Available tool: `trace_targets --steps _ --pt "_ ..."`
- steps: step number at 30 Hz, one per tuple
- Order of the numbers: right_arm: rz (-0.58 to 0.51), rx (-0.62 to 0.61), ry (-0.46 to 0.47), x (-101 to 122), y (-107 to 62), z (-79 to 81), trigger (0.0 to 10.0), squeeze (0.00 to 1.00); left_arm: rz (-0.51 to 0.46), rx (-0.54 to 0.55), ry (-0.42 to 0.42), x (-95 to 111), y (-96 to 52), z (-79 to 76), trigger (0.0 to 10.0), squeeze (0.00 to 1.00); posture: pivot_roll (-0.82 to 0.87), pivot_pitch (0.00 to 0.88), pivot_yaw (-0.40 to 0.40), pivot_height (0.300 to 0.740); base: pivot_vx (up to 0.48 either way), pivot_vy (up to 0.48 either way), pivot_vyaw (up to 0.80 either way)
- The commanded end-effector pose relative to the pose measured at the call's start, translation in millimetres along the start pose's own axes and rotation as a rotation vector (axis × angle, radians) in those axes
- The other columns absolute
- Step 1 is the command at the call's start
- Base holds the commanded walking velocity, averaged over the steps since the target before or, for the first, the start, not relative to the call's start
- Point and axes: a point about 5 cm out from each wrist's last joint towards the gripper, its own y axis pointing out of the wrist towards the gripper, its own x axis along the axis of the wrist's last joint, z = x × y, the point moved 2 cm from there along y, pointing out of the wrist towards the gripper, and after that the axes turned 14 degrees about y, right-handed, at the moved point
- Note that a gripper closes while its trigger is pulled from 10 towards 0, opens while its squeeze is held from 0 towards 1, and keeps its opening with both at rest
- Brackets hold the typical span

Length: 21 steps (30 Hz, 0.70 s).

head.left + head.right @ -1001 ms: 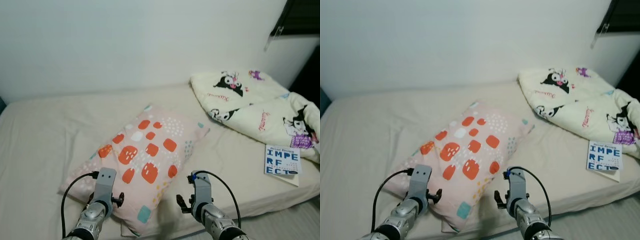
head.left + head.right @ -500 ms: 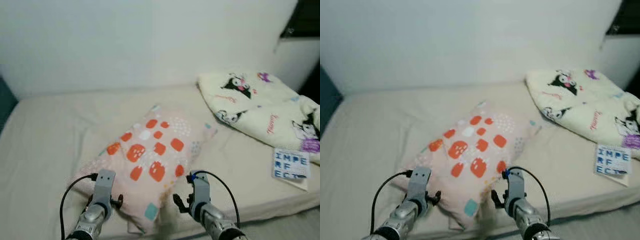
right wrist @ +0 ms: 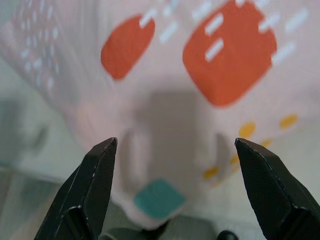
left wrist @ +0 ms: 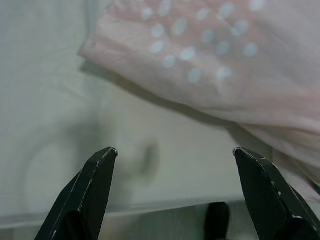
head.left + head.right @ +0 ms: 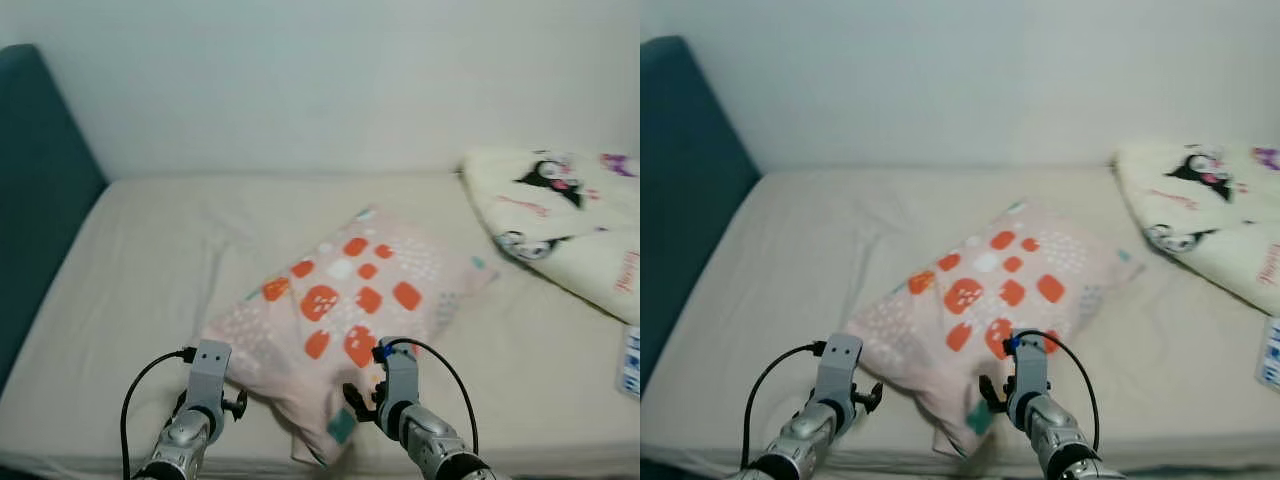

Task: Clean up the room

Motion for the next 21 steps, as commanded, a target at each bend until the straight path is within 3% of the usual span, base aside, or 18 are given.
trace_targets --steps 1,3,5,6,8,10,12,16,21 --pt "-0.024 -0.004 0.023 3 0.7 1.5 10.0 0.00 0.024 -0.005 0.005 -9 -2.5 -0.6 10.0 0.00 0.01 0.104 -0.009 0.740 0.000 0.000 0.79" --pt "-0.041 -0.045 0.037 7 0.5 -3.0 10.0 0.00 0.024 -0.006 0.004 -10 -2.8 -0.6 10.0 0.00 0.02 0.109 -0.008 0.740 0.000 0.000 0.62" --pt "-0.112 -0.162 0.183 22 -1.6 -18.7 10.0 0.00 0.024 -0.008 0.004 -12 -4.0 0.0 10.0 0.00 0.03 0.125 -0.005 0.740 0.000 0.000 0.00" --pt "-0.112 -0.162 0.183 22 -1.6 -18.7 10.0 0.00 0.024 -0.008 0.004 -12 -4.0 0.0 10.0 0.00 0.03 0.125 -0.005 0.740 0.000 0.000 0.00" --pt "-0.167 -0.210 0.307 35 -2.8 -26.1 10.0 0.00 0.022 -0.008 0.003 -16 -5.6 1.4 10.0 0.00 0.04 0.137 -0.002 0.740 0.000 0.000 0.00" --pt "-0.167 -0.210 0.307 35 -2.8 -26.1 10.0 0.00 0.022 -0.008 0.003 -16 -5.6 1.4 10.0 0.00 0.04 0.137 -0.002 0.740 0.000 0.000 0.00" --pt "-0.228 -0.283 0.413 49 -5.8 -37.0 10.0 0.00 0.017 -0.010 0.003 -22 -8.9 4.2 10.0 0.00 0.07 0.188 0.008 0.740 0.000 0.000 0.00" --pt "-0.259 -0.397 0.481 54 -12.5 -54.2 10.0 0.00 0.013 -0.022 0.018 -28 -12.0 4.9 10.0 0.00 0.08 0.216 0.013 0.740 0.000 0.000 -0.34" --pt "-0.256 -0.444 0.485 52 -15.4 -60.8 10.0 0.00 0.008 -0.027 0.025 -31 -13.8 4.9 10.0 0.00 0.09 0.235 0.014 0.740 0.000 0.000 -0.69"
